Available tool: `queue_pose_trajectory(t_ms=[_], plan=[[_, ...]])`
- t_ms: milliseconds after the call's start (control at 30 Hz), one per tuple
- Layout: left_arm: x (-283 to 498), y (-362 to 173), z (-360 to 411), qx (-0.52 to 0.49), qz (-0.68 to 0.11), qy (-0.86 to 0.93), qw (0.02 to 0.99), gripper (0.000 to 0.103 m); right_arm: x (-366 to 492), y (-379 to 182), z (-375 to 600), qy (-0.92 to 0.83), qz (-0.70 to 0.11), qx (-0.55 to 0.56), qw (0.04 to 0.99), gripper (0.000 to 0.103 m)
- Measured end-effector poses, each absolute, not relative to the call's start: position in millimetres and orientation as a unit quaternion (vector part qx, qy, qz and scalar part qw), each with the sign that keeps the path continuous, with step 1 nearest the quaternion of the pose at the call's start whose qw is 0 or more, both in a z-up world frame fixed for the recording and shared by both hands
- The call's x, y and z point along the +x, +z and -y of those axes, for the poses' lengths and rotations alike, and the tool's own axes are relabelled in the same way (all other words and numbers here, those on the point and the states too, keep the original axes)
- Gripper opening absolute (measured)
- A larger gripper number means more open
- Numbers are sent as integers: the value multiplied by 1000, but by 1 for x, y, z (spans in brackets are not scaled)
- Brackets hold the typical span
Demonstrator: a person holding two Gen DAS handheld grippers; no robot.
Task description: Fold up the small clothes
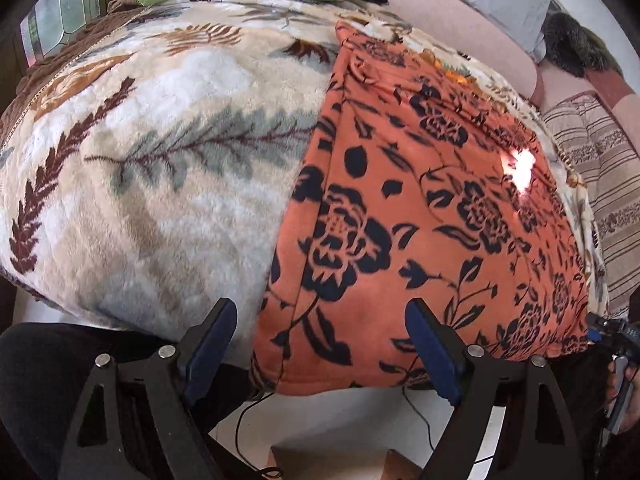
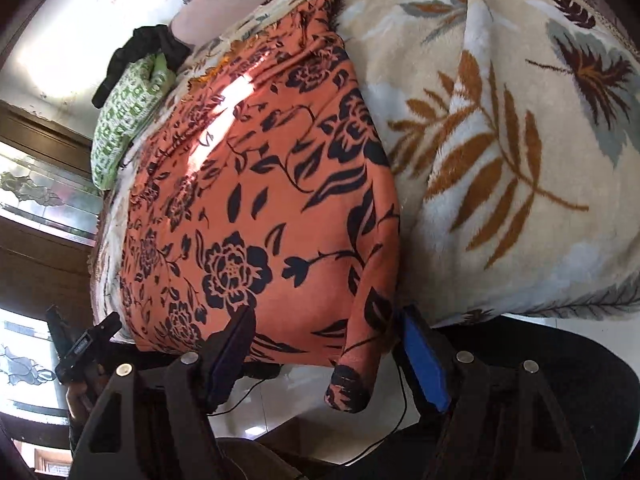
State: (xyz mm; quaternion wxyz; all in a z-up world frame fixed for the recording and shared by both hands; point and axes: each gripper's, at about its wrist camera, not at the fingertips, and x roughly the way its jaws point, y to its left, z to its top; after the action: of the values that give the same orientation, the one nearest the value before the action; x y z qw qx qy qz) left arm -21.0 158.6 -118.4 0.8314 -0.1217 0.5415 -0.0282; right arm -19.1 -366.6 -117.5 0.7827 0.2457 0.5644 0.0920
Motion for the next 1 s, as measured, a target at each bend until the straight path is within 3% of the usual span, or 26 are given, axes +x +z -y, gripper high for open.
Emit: queue_pose_trajectory(t_ms=[233, 267, 367, 400, 467, 567, 700, 833, 900, 967, 1000], plan=[[-24, -131, -163, -131, -560, -34, 818, 84, -20, -111, 366, 83, -563, 246, 785, 76], [-25, -134, -161, -133, -568, -47, 811, 75, -19, -112, 366, 80, -566, 244, 783, 76], [-26, -141, -154, -106, -582, -45, 805, 61, -17, -116, 366, 77, -575, 244, 777, 72], [-25, -141, -154, -104, -583, -43, 805, 59, -17, -119, 366, 80, -580, 251, 771, 63], [-24, -141, -158, -114, -585, -35, 802, 37, -13, -130, 369, 79, -592, 265, 757, 40], [-24, -141, -169, -148, -586, -50, 795, 9, -13, -136, 374, 72, -597, 275, 750, 31], [-26, -136, -167, -146, -583, -57, 797, 7, -17, -128, 378, 75, -586, 273, 760, 13], [-24, -137, -168, -152, -590, -53, 791, 12, -17, -130, 387, 64, -588, 276, 757, 13], [-27, -138, -169, -149, -591, -44, 791, 30, -17, -129, 385, 70, -589, 275, 757, 13], [-30, -137, -167, -139, -592, -41, 793, 61, -16, -129, 383, 72, -591, 275, 755, 13], [-32, -136, -167, -132, -592, -38, 794, 64, -16, -128, 383, 72, -591, 276, 754, 13]])
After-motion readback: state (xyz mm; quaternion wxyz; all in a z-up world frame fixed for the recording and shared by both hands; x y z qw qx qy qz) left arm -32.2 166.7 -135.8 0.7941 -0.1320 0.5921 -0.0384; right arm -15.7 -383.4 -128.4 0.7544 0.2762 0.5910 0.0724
